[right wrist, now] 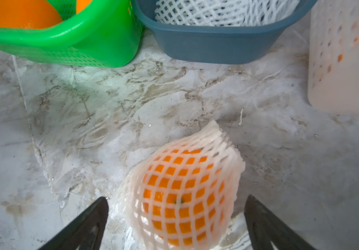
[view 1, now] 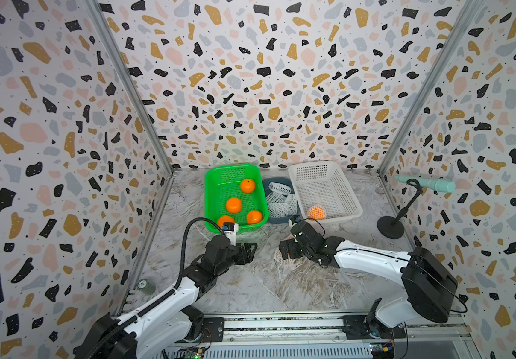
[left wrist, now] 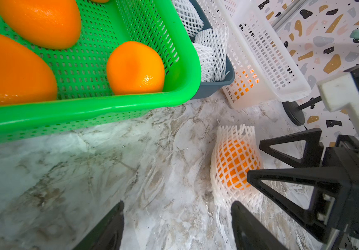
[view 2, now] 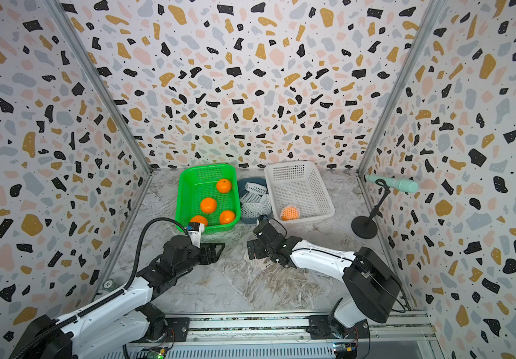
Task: Remove foam nets from oranges
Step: Place the orange at the center of the board, then remove the foam net from the orange.
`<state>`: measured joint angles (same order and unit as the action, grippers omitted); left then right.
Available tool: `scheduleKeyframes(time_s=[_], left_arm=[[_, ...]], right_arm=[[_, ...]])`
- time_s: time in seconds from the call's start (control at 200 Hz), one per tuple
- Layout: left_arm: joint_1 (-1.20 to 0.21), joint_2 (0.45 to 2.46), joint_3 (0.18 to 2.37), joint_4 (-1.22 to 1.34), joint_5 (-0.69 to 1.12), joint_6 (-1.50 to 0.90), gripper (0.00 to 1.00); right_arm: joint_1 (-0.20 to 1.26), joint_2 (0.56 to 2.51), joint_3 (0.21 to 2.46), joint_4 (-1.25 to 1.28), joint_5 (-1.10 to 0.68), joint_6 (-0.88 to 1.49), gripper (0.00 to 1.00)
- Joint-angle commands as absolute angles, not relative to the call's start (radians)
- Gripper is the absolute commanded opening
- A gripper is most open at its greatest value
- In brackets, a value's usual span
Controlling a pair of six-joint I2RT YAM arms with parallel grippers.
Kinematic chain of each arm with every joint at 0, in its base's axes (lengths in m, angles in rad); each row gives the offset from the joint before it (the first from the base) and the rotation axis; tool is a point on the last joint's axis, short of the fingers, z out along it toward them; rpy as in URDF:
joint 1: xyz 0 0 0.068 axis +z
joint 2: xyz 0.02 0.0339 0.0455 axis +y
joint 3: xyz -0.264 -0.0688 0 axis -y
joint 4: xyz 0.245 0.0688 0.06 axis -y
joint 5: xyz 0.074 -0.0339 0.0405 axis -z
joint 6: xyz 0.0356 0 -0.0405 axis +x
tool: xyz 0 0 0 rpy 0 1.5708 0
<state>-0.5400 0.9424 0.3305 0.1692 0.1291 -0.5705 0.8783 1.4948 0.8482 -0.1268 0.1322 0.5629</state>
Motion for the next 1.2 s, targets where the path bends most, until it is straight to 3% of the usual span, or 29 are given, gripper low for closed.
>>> scheduleKeyframes(time_s=[0.0, 0.751, 1.036, 1.196], left_arm=[[-0.546, 0.933, 0.288, 0.245, 0.167, -0.603, 0.78], [-0.548, 0.953, 0.226, 0.329, 0.193, -0.623, 0.78], [-0.581, 1.026, 0.199, 0.449, 0.2, -0.677, 0.75], [-0.61, 1.119, 0.179, 0.569, 0.226, -0.724, 0.68]], right_arm=[[0.879, 1.479, 0.845, -0.117, 0.076, 0.56, 0.99], [0.982, 1.298, 0.715, -0.079, 0.028, 0.698, 1.0], [0.778, 1.157, 0.635, -0.083, -0.087, 0.558, 0.89], [0.647, 1.154, 0.607, -0.037, -0.208, 0.476, 0.75]])
